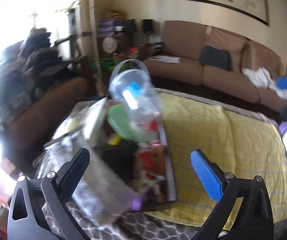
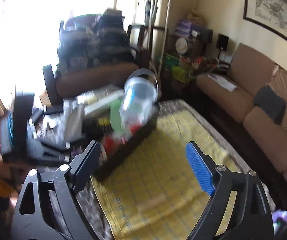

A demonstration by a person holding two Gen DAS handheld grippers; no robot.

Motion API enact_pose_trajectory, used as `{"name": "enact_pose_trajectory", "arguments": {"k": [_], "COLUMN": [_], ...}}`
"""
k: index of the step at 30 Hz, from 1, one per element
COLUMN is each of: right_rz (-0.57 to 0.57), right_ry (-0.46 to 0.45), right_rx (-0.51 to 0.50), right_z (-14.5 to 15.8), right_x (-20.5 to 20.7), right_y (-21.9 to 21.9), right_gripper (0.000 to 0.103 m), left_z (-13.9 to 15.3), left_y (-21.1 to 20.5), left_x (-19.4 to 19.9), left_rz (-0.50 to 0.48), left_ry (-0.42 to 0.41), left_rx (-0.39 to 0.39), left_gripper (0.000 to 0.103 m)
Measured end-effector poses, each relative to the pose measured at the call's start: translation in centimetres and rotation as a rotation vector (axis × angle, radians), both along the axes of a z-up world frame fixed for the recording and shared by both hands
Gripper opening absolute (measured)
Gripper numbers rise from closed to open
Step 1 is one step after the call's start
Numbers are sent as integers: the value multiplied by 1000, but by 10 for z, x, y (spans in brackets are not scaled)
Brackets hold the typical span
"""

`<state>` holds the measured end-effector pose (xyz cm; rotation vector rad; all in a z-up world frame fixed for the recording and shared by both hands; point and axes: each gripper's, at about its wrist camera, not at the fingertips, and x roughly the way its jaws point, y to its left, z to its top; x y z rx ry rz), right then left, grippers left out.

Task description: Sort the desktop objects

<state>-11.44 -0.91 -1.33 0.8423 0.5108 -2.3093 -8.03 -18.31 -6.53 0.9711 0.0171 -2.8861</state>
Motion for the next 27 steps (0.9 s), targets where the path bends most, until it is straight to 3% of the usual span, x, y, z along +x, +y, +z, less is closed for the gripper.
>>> {"name": "enact_pose_trajectory", "arguments": {"k": [3,5,7,10,13,18,19,21,23,27], "right_rz": [-26,-59,-110,-255,-388,-586,-621,-657,-629,-520], "right_ry": [-31,-23,-31,-150,-276,-444,-488,-589,-699,-868], "right_rx": [87,107,53,-85,-219,-342,-366,-400,-451,-609], "right_z": [-32,-47,-54,-70,-94,-132,-140,-158,-172,-189], "right_x": [16,22,23,17,13,2,-3,-13,-27,-56], "right_y": [13,31,62,125,185,248,257,261,256,229], "right_gripper": [86,86,86,86,86,86,86,86,86,86], "left_z": [4,3,0,-12,-28,-71,-79,-97,-113,-130], "left_y": [33,49,61,77,90,101,102,112,122,139], "left_x": [0,-1,-2,-8,-16,-29,-34,-37,-39,-41], "left_rz": [-110,-105,-97,-175,-223,-232,-227,-226,-236,-306], "left_ry": [-7,-28,-52,-126,-211,-388,-410,-468,-512,-544], "left_rx": [31,53,107,219,262,343,334,245,164,73], "left_gripper": [103,103,103,103,103,101,95,79,66,58]}}
